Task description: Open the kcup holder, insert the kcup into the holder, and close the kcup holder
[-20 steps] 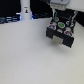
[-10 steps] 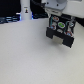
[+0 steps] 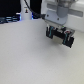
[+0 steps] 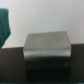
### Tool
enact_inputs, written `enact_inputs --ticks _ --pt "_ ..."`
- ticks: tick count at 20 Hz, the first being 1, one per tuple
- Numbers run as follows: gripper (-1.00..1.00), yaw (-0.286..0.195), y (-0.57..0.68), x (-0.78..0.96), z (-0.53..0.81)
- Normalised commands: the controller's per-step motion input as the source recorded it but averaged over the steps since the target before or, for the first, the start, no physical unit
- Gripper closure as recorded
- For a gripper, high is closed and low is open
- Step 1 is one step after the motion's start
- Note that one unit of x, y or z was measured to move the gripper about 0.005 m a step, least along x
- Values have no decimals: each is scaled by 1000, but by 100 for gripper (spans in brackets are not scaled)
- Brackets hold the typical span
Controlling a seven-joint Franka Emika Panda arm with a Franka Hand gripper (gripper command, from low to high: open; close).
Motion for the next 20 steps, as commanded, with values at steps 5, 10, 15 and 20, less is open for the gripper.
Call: enact_inputs --ticks 5,10,15,20 --pt "-100 213 236 65 -187" --pt "-100 200 280 -126 -169" --pt "-100 168 384 -276 -31" --pt "-100 115 535 -267 26"
